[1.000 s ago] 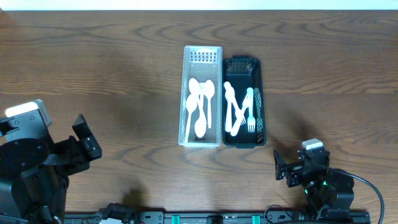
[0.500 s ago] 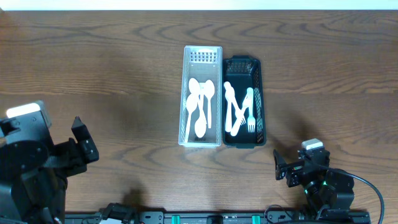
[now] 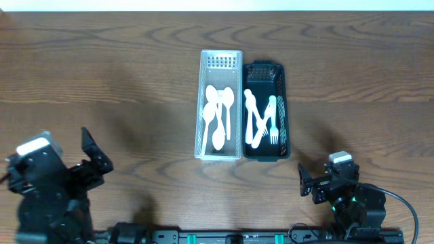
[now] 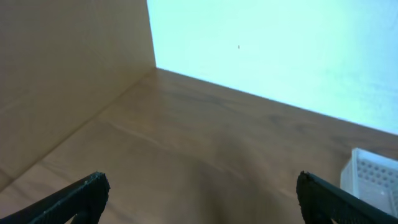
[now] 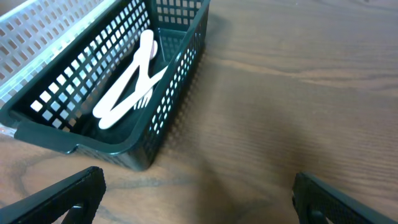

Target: Pack container

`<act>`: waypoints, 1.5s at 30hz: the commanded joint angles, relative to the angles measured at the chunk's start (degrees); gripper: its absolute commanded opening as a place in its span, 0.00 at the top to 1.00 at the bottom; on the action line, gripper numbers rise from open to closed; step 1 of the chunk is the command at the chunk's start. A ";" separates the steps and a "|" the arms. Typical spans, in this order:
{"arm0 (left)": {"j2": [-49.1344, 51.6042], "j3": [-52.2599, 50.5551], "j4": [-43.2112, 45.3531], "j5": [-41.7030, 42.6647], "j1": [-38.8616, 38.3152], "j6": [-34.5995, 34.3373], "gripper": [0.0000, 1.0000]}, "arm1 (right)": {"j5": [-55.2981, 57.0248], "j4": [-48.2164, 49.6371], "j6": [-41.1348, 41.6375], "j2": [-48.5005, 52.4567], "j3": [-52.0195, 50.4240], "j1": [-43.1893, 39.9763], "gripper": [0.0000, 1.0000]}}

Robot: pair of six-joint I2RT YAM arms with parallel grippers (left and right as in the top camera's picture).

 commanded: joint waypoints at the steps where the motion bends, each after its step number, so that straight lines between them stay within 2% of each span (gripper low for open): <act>1: -5.44 -8.41 4.39 -0.52 0.50 0.22 0.02 | -0.07 -0.04 -0.70 -0.57 -0.13 0.57 0.01; 10: -17.44 -28.30 12.61 -0.52 0.50 -0.61 0.02 | -0.07 -0.04 -0.70 -0.57 -0.13 0.57 0.01; 18: -24.22 -38.01 13.09 -0.52 0.50 -0.63 0.02 | -0.07 -0.04 -0.70 -0.57 -0.13 0.57 0.01; 24: -27.71 -42.36 13.11 -0.52 0.50 -0.63 0.02 | -0.07 -0.04 -0.70 -0.57 -0.13 0.57 0.01; 45: -27.74 -52.54 14.34 -0.52 0.48 -0.59 0.02 | -0.07 -0.04 -0.70 -0.57 -0.13 0.57 0.01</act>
